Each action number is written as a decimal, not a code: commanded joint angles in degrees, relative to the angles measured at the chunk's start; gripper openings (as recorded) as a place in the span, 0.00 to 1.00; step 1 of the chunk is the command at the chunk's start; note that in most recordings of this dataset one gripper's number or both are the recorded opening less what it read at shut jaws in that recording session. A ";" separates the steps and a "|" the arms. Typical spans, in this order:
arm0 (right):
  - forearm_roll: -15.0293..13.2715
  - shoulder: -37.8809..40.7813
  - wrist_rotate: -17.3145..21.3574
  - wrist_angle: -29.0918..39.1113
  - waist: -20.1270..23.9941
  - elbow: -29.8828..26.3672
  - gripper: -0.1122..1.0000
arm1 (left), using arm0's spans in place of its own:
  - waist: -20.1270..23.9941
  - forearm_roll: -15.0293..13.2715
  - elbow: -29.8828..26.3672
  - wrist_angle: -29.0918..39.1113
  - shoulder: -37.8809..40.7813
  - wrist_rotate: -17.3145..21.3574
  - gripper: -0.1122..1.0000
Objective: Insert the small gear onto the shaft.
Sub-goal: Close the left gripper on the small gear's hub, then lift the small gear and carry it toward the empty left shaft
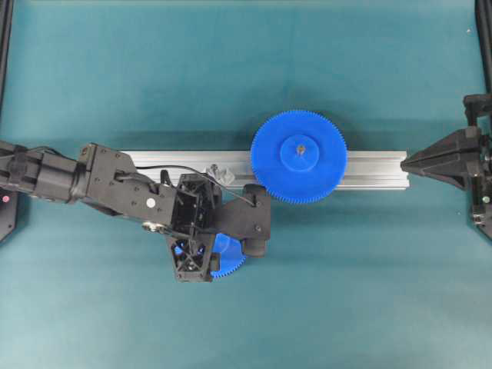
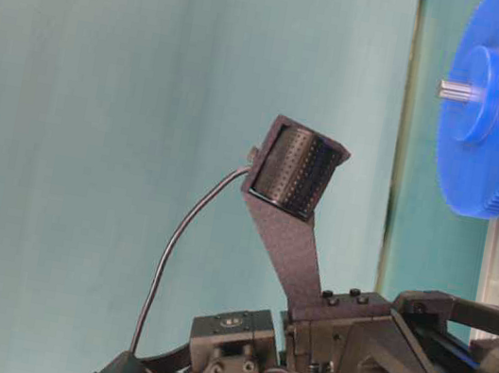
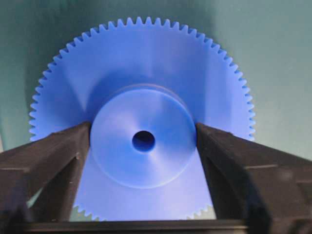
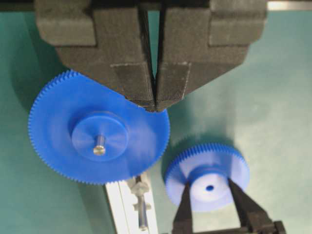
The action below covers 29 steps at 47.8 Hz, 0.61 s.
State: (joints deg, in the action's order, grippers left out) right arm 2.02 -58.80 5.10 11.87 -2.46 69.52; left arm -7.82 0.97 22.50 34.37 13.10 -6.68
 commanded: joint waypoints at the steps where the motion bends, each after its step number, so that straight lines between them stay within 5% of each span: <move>1: 0.00 0.26 0.70 -0.26 -0.18 -0.62 0.16 | -0.09 0.09 -0.18 -0.18 -1.14 0.26 0.77; 29: 0.00 0.26 0.79 -0.44 -0.26 -0.70 0.16 | -0.26 0.09 -0.79 1.05 -4.83 2.37 0.73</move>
State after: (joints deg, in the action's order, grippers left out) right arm 2.02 -58.89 5.19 11.87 -2.55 69.52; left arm -7.91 0.97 23.47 35.07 11.34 -4.39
